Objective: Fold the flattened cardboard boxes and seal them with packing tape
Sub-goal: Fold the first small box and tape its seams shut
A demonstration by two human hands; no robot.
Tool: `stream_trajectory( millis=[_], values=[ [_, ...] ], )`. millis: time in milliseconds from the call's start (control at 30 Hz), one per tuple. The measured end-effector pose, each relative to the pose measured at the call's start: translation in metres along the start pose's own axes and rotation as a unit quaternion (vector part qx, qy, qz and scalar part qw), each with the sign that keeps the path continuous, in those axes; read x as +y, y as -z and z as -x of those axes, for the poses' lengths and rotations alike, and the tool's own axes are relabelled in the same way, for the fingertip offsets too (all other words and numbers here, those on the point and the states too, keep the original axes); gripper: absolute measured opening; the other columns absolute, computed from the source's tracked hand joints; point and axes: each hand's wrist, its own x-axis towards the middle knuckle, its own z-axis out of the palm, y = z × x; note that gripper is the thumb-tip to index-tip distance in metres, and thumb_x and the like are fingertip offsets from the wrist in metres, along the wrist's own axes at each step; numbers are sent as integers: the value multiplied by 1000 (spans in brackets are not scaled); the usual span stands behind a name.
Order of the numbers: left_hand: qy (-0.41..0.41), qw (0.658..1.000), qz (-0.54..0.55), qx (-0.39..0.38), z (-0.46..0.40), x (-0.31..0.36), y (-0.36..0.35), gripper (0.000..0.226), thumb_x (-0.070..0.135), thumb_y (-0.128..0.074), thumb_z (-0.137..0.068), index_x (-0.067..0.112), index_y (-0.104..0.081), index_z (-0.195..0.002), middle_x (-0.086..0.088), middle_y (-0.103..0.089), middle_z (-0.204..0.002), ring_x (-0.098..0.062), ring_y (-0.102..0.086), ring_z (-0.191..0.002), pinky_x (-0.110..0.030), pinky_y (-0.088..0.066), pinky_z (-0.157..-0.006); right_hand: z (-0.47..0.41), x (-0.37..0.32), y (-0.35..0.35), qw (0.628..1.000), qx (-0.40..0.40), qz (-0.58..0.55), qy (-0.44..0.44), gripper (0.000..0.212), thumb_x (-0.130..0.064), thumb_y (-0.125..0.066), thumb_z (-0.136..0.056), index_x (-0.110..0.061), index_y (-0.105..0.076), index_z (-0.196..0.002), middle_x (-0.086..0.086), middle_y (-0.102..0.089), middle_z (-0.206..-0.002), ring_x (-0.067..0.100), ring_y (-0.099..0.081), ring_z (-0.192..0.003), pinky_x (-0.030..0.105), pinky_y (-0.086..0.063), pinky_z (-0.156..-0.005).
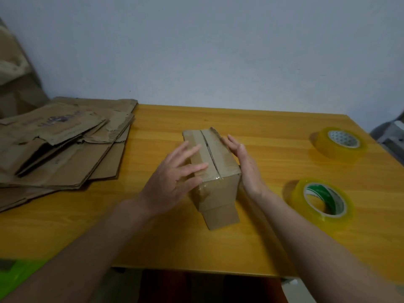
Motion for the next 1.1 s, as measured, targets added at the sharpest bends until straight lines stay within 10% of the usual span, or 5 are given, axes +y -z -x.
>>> stream_trajectory(
  millis=[100,267,533,733,1100],
  values=[
    [-46,998,-13,-37,4,-11,-2,60,64,-34,-93,29,-42,-142,10,-36,-153,-12,-16,-148,-46,-29,-110,1,7,-7,997,40,-33,59,85,-79,-11,-85,-25,-45,-141,-13,-30,-153,-6,-24,-138,7,-18,-108],
    [-76,997,-17,-15,-1,-18,-9,59,59,-47,-90,26,-44,-139,5,-39,-150,-19,-21,-147,-40,-29,-113,6,18,-19,980,66,30,185,67,-56,-23,-99,-8,-42,-141,8,-43,-146,21,-40,-135,48,-34,-109],
    [-17,994,45,98,-2,-9,-37,51,62,-57,-83,26,-54,-119,8,-50,-137,-20,-30,-143,-26,-24,-115,-2,26,9,951,-37,170,256,73,-65,-41,-90,-8,-51,-134,8,-40,-146,24,-37,-135,47,-35,-109],
    [-47,998,47,9,-2,-15,-21,57,64,-40,-91,24,-47,-133,7,-42,-147,-17,-19,-148,-33,-23,-114,1,17,29,958,-137,165,193,70,-68,-33,-90,-26,-35,-146,-7,-22,-156,12,-22,-143,38,-26,-115],
    [23,990,25,140,-8,4,-40,57,62,-58,-80,9,-66,-102,-1,-62,-124,-17,-39,-134,-35,-36,-104,9,15,26,960,-113,186,173,70,-67,-45,-86,-26,-41,-142,-10,-27,-153,4,-24,-141,30,-25,-115]
  ],
)
